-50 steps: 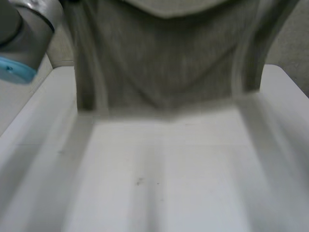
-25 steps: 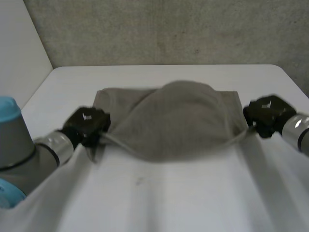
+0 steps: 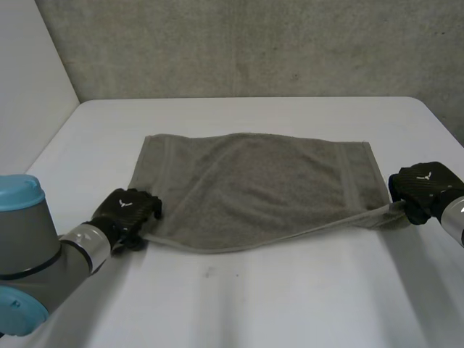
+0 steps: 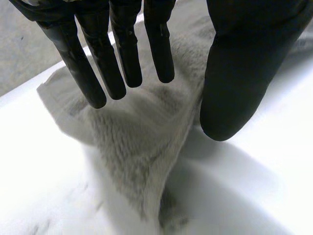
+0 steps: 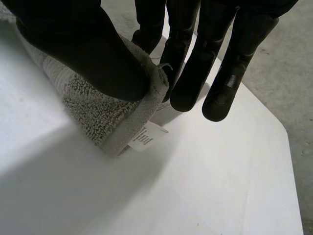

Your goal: Fold the towel.

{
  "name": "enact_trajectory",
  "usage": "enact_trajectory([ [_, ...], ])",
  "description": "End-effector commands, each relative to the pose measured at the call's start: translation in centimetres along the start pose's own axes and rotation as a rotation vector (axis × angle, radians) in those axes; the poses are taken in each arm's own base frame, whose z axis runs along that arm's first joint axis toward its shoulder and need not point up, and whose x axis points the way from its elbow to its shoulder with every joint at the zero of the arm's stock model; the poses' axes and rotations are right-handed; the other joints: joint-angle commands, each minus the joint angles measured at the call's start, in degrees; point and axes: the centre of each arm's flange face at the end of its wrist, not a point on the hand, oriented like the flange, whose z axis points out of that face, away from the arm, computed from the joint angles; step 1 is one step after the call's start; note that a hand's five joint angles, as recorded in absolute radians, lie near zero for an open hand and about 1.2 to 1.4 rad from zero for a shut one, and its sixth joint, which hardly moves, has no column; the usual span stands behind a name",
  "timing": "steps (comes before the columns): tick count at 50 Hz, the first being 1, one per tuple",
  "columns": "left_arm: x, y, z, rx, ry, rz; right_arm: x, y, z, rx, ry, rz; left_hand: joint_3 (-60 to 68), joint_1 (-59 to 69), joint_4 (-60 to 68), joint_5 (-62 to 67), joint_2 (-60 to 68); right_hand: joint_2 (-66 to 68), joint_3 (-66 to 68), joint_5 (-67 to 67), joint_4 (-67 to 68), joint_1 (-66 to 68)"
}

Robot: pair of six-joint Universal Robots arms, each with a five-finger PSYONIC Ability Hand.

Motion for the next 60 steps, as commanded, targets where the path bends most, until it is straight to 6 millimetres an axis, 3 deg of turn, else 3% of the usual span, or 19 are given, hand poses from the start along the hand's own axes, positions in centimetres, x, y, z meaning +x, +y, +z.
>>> enact_trajectory([
  [1,0.1,0.3,-1.2,-0.019,-0.035,0.000,0.3,0.2,0.1,-0.005,0.012,0.015,3.58,3.50,3.59,3.40,3.57,10.45,10.39,10.75,10.28,0.20],
  [11,-0.4,0.4,-1.5,0.025,-0.087,0.009,0.2,0.5,0.0,-0.018,0.008,0.019,9.13,9.05,9.14,8.95,9.12,10.45,10.39,10.75,10.28,0.20],
  [14,-0.4,0.5,-1.5,0.031,-0.093,0.011,0.1,0.5,-0.1,-0.019,0.007,0.019,22.08,22.00,22.09,21.90,22.07,10.45,10.39,10.75,10.28,0.20],
  [16,-0.3,0.4,-1.7,0.036,-0.092,0.014,0.1,0.4,-0.1,-0.022,0.007,0.016,45.52,45.43,45.53,45.34,45.51,10.45,10.39,10.75,10.28,0.20],
  [22,-0.4,-0.2,-2.4,0.059,-0.103,0.020,0.1,0.1,-0.8,-0.031,0.000,0.009,45.78,45.69,45.79,45.60,45.77,10.45,10.39,10.75,10.28,0.20],
  [28,-0.2,-1.3,-4.3,0.080,-0.110,0.077,0.5,0.1,-3.4,-0.134,-0.058,-0.012,45.78,45.69,45.79,45.60,45.77,10.45,10.39,10.75,10.28,0.20],
  [31,0.2,-1.6,-6.0,0.052,-0.098,0.154,0.7,0.3,-4.2,-0.168,-0.070,-0.042,45.78,45.69,45.79,45.60,45.77,10.45,10.39,10.75,10.28,0.20],
  [33,0.9,-1.7,-8.1,-0.007,-0.065,0.237,0.8,0.4,-6.1,-0.239,-0.114,-0.122,45.78,45.69,45.79,45.60,45.77,10.45,10.39,10.75,10.28,0.20],
  [36,1.2,-1.7,-9.3,-0.041,-0.046,0.273,0.9,0.4,-8.2,-0.317,-0.177,-0.182,45.78,45.69,45.79,45.60,45.77,10.45,10.39,10.75,10.28,0.20],
  [38,1.7,-2.2,-11.6,-0.089,-0.013,0.322,1.2,0.5,-9.0,-0.349,-0.200,-0.197,45.78,45.69,45.79,45.60,45.77,10.45,10.39,10.75,10.28,0.20],
  [44,2.2,-2.6,-13.4,-0.126,0.029,0.321,2.7,-0.7,-10.7,-0.306,-0.205,-0.252,45.78,45.69,45.79,45.60,45.77,10.45,10.39,10.75,10.28,0.20],
  [50,0.5,-3.8,-11.4,-0.048,0.004,0.313,3.2,-1.8,-9.8,-0.198,-0.199,-0.223,45.78,45.69,45.79,45.60,45.77,10.45,10.39,10.75,10.28,0.20],
  [52,0.0,-3.7,-10.0,-0.027,0.010,0.314,3.9,-1.1,-7.6,-0.159,-0.186,-0.159,45.78,45.69,45.79,45.60,45.77,10.45,10.39,10.75,10.28,0.20],
  [53,-0.5,-3.9,-8.4,0.003,0.004,0.322,3.9,-1.1,-7.6,-0.159,-0.186,-0.159,45.78,45.69,45.79,45.60,45.77,10.45,10.39,10.75,10.28,0.20],
  [54,-1.1,-4.3,-6.9,0.034,-0.008,0.335,4.4,-0.7,-5.9,-0.145,-0.163,-0.145,45.78,45.69,45.79,45.60,45.77,10.45,10.39,10.75,10.28,0.20],
  [55,-1.1,-4.3,-6.8,0.034,-0.008,0.335,4.5,-0.7,-5.9,-0.145,-0.163,-0.145,45.78,45.69,45.79,45.60,45.77,10.45,10.39,10.75,10.28,0.20],
  [57,-1.8,-5.0,-3.6,0.084,-0.014,0.353,4.4,-0.7,-2.9,-0.119,-0.128,-0.139,45.78,45.69,45.79,45.60,45.77,10.45,10.39,10.75,10.28,0.20],
  [58,-1.8,-5.0,-3.6,0.084,-0.014,0.353,4.4,-0.7,-2.9,-0.119,-0.128,-0.139,45.78,45.69,45.79,45.60,45.77,10.45,10.39,10.75,10.28,0.20],
  [60,-1.8,-5.4,0.0,0.111,0.009,0.362,3.7,-1.3,0.1,-0.094,-0.092,-0.151,45.78,45.69,45.79,45.60,45.77,10.45,10.39,10.75,10.28,0.20],
])
